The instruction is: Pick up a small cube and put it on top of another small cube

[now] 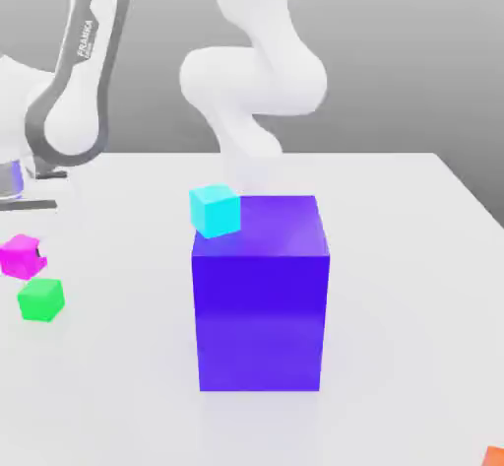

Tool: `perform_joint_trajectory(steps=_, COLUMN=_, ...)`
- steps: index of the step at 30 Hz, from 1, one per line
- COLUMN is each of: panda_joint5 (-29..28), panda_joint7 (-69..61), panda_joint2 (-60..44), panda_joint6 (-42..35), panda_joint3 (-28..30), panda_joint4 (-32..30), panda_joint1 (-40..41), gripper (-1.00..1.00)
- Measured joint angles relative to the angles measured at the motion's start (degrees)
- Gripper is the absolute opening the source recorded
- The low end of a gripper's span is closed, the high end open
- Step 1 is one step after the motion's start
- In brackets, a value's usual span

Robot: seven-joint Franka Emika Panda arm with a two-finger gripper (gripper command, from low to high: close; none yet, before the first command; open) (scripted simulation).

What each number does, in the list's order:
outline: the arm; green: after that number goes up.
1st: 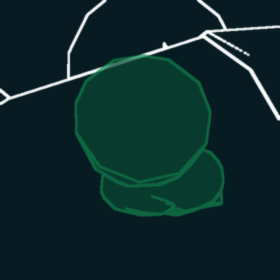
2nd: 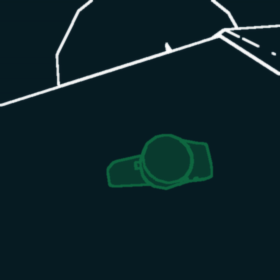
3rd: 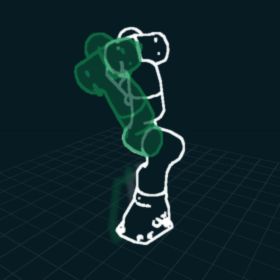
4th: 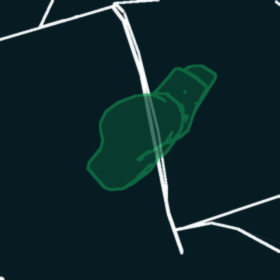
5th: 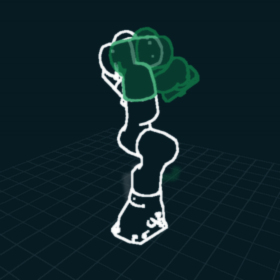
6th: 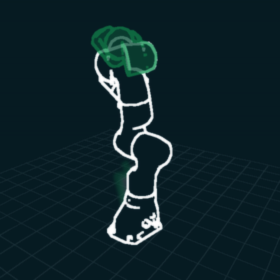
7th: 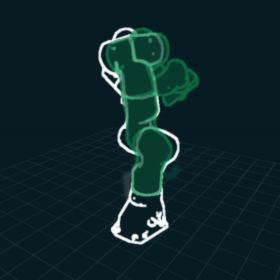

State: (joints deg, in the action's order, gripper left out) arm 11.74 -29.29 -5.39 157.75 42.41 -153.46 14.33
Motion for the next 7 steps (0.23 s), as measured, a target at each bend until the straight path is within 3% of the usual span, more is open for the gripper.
perform_joint_trajectory(steps=6, panda_joint5=10.60, panda_joint7=-7.60, panda_joint2=-5.96, panda_joint6=4.07, panda_joint3=-6.65, panda_joint4=-0.26, panda_joint1=4.71, gripper=-1.00)
perform_joint_trajectory(steps=7, panda_joint5=11.76, panda_joint7=-8.43, panda_joint2=-6.62, panda_joint6=4.55, panda_joint3=-7.52, panda_joint4=-0.30, panda_joint1=5.36, gripper=1.00)
